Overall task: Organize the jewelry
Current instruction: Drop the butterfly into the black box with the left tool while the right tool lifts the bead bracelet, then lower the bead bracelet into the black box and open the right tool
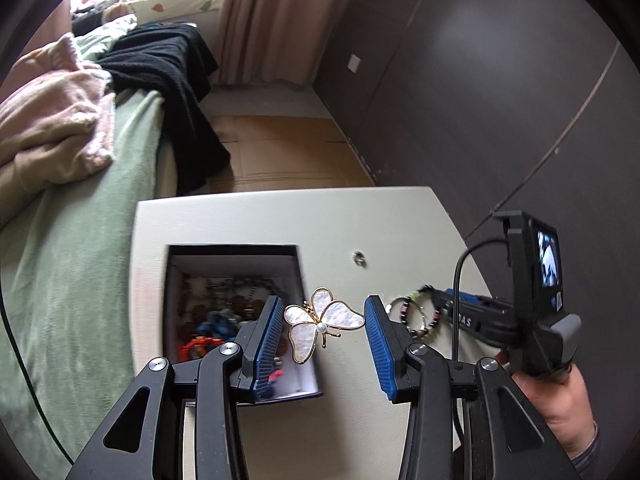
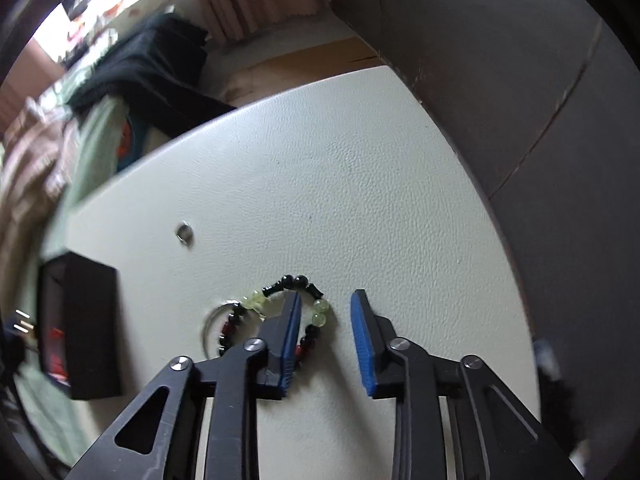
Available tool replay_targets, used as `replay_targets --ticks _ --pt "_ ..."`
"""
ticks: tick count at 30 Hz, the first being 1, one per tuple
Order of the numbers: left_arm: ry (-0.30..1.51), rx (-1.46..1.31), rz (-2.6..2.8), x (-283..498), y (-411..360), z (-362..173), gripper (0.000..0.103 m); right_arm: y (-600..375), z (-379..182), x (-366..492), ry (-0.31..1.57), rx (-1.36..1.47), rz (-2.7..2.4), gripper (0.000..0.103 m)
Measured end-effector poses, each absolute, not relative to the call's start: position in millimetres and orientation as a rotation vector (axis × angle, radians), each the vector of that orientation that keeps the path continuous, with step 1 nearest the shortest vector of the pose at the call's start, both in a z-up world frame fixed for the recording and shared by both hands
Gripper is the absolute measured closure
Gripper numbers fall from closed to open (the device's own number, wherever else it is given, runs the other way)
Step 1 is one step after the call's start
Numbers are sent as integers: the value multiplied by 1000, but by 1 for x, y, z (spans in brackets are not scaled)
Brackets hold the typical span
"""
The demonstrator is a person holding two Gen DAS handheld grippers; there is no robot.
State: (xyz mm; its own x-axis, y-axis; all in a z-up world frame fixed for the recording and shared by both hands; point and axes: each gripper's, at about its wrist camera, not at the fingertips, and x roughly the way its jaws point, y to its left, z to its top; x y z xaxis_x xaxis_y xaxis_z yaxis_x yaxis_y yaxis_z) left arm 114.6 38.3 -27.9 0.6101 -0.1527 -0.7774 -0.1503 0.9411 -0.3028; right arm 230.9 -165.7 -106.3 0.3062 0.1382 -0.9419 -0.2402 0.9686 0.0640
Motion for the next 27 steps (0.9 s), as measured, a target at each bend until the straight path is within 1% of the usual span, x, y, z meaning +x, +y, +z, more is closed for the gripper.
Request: replay_targets --ticks 1,2,3,6,12,14,15,16,17,27 --pt "917 -364 6 112 43 -27 60 -163 -106 229 1228 -118 243 85" --pt "915 -369 14 109 47 -27 60 -160 -106 226 1229 -132 251 92" --pt "914 -373 21 106 51 -26 59 -159 -105 225 1231 -130 264 93" --pt "913 -386 36 101 61 -26 59 -161 -101 220 1237 -76 317 93" --pt "931 -425 25 102 71 -32 59 -169 -67 207 1137 26 390 93" --pt "948 -442 8 105 72 -35 53 -170 -56 201 1109 65 414 93" --pt "954 -446 12 105 73 -37 46 -171 -51 198 1093 83 429 93" --pt "951 -449 19 105 75 -37 42 -171 -44 192 1076 96 441 93" --pt "948 -452 21 105 76 -37 41 -171 -39 187 1060 108 455 93" --pt "897 -530 69 95 108 -31 41 -140 3 162 926 244 665 93"
